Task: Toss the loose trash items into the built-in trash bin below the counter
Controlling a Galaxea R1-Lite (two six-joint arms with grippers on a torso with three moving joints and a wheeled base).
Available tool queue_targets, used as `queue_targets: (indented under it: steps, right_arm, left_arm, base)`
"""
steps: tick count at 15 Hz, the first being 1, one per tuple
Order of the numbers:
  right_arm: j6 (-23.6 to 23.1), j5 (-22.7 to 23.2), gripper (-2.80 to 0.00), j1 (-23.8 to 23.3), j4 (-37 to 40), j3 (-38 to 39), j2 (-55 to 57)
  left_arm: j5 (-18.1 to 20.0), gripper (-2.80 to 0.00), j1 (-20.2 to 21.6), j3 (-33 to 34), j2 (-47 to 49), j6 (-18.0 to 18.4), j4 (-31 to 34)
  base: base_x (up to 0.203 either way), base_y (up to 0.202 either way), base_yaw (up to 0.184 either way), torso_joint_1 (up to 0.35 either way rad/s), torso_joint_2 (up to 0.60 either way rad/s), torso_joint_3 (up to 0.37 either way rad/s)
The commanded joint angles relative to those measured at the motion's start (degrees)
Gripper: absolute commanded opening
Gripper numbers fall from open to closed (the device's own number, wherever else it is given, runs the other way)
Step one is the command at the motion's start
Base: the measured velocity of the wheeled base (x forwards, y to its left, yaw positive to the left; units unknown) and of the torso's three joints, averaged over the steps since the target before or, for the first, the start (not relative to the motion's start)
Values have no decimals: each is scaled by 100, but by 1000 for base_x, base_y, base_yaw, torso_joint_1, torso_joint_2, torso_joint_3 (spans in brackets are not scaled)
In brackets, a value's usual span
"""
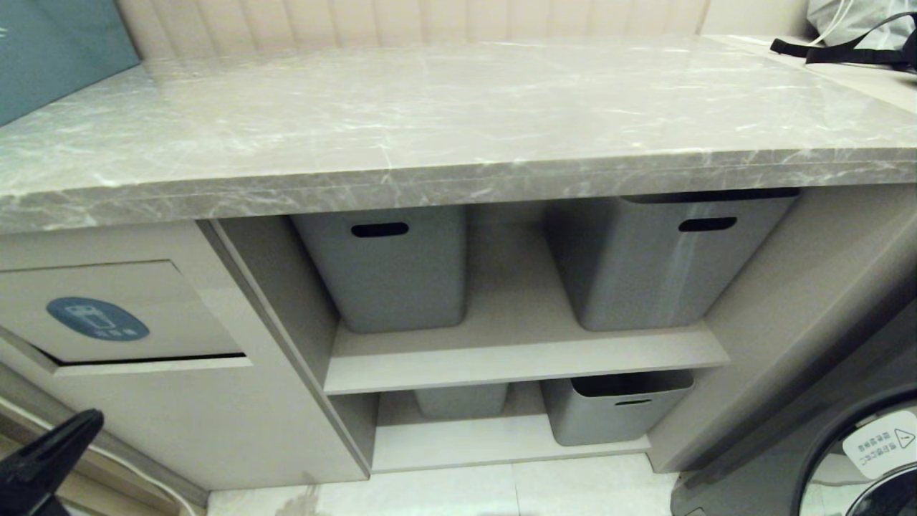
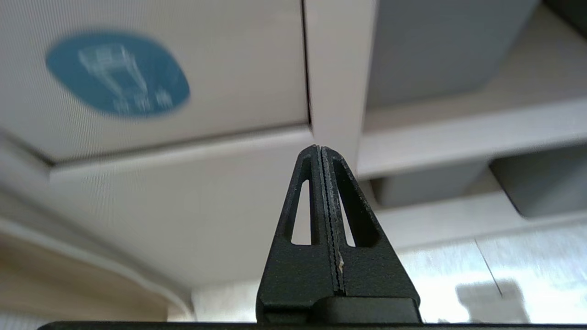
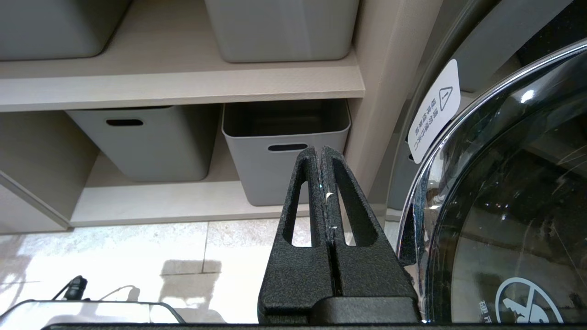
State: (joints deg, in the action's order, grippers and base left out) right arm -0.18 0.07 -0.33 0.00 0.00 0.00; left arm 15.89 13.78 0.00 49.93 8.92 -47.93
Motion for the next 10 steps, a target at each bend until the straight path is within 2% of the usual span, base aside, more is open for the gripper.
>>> queue_targets:
  steps: [1, 5, 7, 10]
  right_arm:
    - [1, 1, -280, 4, 0, 0, 0]
    - [-8, 1, -280, -2, 0, 0, 0]
    - [-8, 1, -280, -2, 0, 0, 0]
    - [-8, 1, -280, 1, 0, 0, 0]
  left_arm:
    - [-78, -280, -50, 9, -1190, 15, 979]
    - [-687, -280, -320, 9, -3181, 17, 3369]
    - [-965, -280, -491, 9, -3399, -97, 3976]
    - [-1023, -280, -1138, 9, -3143, -118, 4023]
  base:
    - [0, 0, 0, 0, 0, 0]
    - [0, 0, 0, 0, 0, 0]
    - [0, 0, 0, 0, 0, 0]
    - [0, 0, 0, 0, 0, 0]
